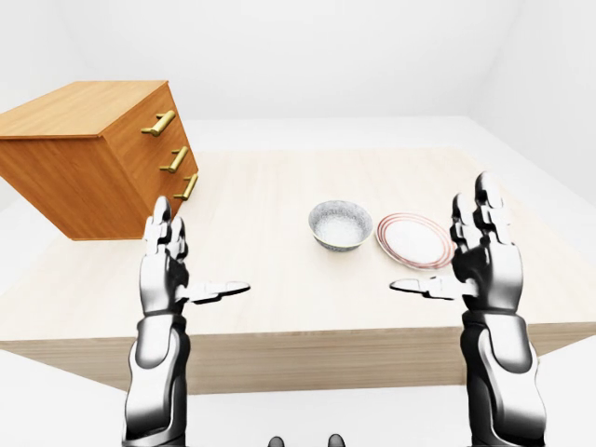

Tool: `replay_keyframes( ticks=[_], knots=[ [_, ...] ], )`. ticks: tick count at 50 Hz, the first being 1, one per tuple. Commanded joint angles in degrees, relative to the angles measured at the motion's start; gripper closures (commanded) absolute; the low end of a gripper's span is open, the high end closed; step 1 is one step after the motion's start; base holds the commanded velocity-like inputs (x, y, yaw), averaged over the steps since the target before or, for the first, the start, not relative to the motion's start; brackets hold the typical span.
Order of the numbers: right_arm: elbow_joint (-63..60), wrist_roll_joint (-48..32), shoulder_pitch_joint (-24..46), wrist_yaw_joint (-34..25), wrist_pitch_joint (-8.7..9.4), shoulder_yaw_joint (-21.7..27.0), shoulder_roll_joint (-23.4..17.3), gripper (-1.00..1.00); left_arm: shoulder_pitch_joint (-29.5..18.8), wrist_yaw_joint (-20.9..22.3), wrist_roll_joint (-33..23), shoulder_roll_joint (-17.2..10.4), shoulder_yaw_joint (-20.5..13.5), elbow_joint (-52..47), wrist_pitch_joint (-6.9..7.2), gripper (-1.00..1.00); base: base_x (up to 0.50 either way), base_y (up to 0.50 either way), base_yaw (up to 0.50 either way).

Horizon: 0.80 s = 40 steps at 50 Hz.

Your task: Put the bowl on top of the cabinet.

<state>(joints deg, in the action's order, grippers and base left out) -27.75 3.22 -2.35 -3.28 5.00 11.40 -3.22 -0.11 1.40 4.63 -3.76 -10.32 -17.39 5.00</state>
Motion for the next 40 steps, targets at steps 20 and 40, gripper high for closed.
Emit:
replay_keyframes(
  ticks=[20,40],
  knots=[
    [-32.25,36.27,-2.06,6.81,0.00,45.82,-17.76,-1.00,-2.12,-9.08,22.54,-11.95,-31.74,-21.53,0.00,-1.00,0.00,0.00,0.00],
    [-32.25,33.05,-1.66,5.76,0.00,43.71,-16.53,-1.00,-2.13,-9.90,22.61,-12.12,-30.90,-21.33,0.00,-1.00,0.02,0.00,0.00]
  ],
)
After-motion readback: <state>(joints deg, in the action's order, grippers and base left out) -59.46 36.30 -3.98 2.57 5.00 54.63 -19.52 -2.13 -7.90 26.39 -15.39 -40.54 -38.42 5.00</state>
